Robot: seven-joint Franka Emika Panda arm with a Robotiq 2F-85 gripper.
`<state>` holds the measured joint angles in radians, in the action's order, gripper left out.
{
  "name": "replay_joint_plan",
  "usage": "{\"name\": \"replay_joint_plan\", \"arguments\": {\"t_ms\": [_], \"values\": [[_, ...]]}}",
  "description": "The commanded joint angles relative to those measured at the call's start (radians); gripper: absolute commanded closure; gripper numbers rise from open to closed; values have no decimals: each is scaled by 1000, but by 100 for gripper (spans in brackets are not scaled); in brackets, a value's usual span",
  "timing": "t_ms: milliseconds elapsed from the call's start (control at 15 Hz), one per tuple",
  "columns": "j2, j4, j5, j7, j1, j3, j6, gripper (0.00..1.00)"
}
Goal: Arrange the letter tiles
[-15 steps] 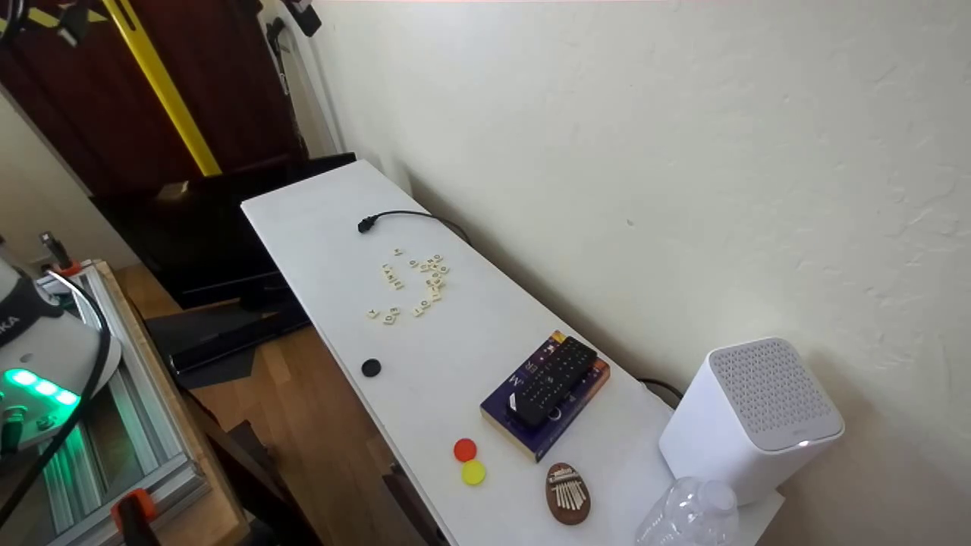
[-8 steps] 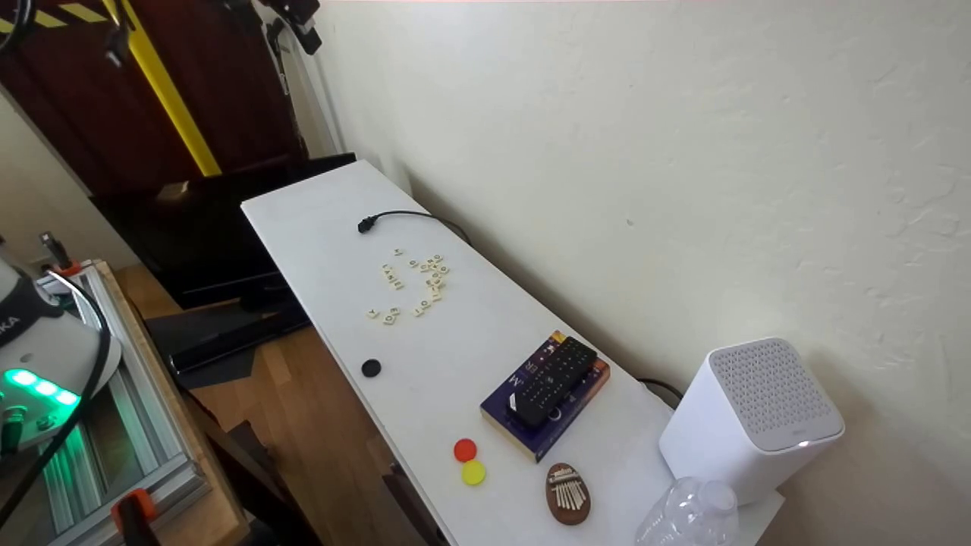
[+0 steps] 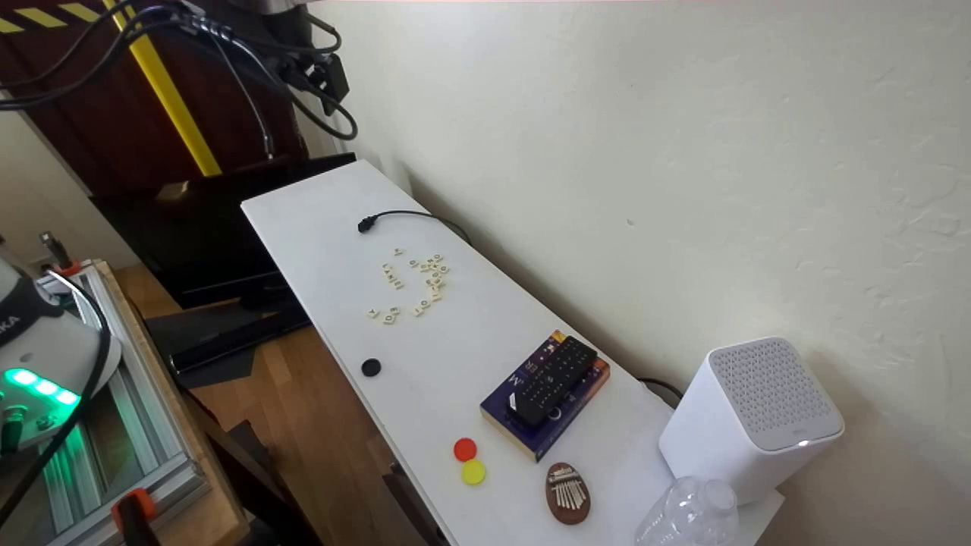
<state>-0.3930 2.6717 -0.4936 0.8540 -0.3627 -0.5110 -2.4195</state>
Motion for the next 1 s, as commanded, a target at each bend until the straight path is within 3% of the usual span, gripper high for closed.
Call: {"name": "replay_joint_plan", "arguments": {"t_ms": [0,400,533,600,933], "values": [[205,-117,-123,74,43,68,89,0],[398,-213,-95,-60,237,265,122,0],[432,-239,-116,-37,283,312,143,0],[384,-188,-94,-39,301,335,99,0],[399,-195,-93,-40,336,369,100,0]]}}
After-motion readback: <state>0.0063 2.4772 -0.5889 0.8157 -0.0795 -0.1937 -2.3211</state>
